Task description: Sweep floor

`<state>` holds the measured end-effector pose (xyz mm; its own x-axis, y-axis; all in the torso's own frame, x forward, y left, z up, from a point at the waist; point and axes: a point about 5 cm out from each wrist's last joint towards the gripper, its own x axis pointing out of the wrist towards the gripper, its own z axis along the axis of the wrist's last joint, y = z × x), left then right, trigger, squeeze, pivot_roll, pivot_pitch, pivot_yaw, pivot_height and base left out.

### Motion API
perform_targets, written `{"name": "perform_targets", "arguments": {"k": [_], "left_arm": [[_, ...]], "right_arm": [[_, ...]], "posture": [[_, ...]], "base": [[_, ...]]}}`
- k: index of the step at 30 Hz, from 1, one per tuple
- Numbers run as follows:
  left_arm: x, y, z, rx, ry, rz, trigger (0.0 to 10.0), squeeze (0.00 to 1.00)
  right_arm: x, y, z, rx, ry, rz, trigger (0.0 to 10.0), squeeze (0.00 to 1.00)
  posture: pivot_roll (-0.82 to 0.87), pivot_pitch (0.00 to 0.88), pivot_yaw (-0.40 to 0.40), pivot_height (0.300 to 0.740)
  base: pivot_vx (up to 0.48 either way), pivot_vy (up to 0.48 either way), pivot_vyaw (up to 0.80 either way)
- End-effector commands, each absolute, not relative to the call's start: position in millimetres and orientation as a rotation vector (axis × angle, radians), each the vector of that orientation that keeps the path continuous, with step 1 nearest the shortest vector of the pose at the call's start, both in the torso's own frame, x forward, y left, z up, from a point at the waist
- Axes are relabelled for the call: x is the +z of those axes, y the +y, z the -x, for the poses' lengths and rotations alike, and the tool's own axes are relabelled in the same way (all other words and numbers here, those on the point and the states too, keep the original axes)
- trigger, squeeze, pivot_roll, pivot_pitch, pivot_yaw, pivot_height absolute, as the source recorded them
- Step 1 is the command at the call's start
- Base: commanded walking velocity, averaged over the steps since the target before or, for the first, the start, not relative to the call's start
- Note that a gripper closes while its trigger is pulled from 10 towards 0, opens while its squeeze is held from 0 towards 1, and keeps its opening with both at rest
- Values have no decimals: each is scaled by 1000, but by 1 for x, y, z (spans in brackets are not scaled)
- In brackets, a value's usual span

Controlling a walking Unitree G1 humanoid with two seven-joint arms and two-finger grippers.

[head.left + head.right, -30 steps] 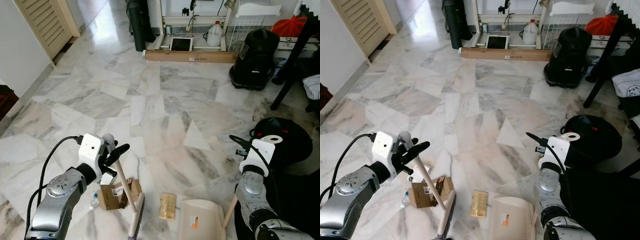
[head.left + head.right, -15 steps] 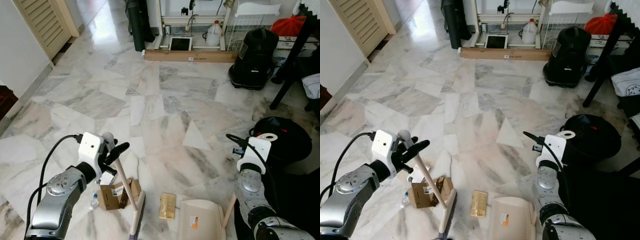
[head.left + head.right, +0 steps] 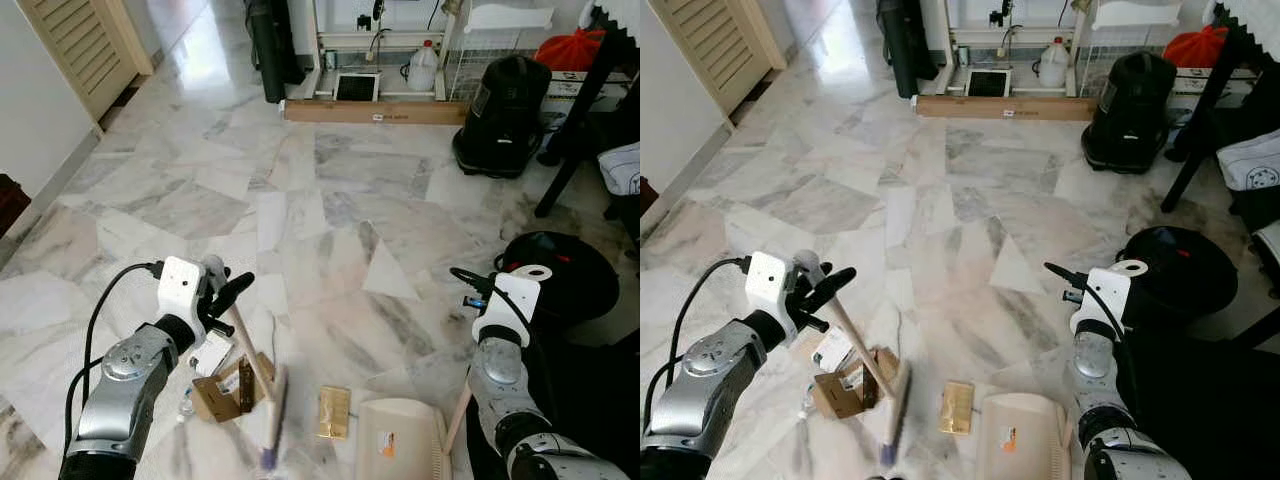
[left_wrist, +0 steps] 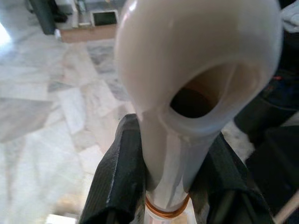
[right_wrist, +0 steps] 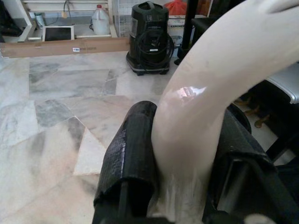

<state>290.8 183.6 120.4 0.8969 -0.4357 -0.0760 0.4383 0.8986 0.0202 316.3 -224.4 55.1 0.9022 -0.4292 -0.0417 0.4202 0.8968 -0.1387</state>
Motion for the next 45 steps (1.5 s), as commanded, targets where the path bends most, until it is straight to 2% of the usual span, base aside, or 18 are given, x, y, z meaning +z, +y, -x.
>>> {"name": "perform_targets", "arguments": {"k": [1,9,17,24,26,33,36,40,45], "left_arm": [[123,188,-292,-447,68,-25,10000,0],[113,189,-286,-520,138,-55,10000,0],[105,186,-280,-623,232,7,10000,0],[110,186,-279,-664,261,159,10000,0],[118,185,-281,-687,246,255,10000,0],[133,183,-282,-727,209,378,10000,0],[140,185,-282,-719,183,385,10000,0],[157,191,-291,-597,75,257,10000,0],[160,189,-291,-579,47,232,10000,0]], "right_arm": [[40,-219,-308,-429,144,112,10000,0],[39,-218,-308,-422,150,108,10000,0],[38,-216,-308,-419,155,110,10000,0],[37,-216,-307,-419,162,109,10000,0],[36,-215,-307,-419,165,109,10000,0],[36,-215,-307,-414,173,108,10000,0],[35,-214,-307,-411,176,108,10000,0],[36,-215,-307,-418,161,114,10000,0],[43,-218,-308,-443,109,118,10000,0]], "posture": [[116,141,95,740],[115,144,96,740],[113,144,99,740],[115,140,101,740],[116,137,100,740],[122,133,98,740],[122,133,98,740],[128,132,96,740],[121,132,92,740]], "base": [[0,0,0],[0,0,0],[0,0,0],[0,0,0],[0,0,0],[0,0,0],[0,0,0],[0,0,0],[0,0,0]]}}
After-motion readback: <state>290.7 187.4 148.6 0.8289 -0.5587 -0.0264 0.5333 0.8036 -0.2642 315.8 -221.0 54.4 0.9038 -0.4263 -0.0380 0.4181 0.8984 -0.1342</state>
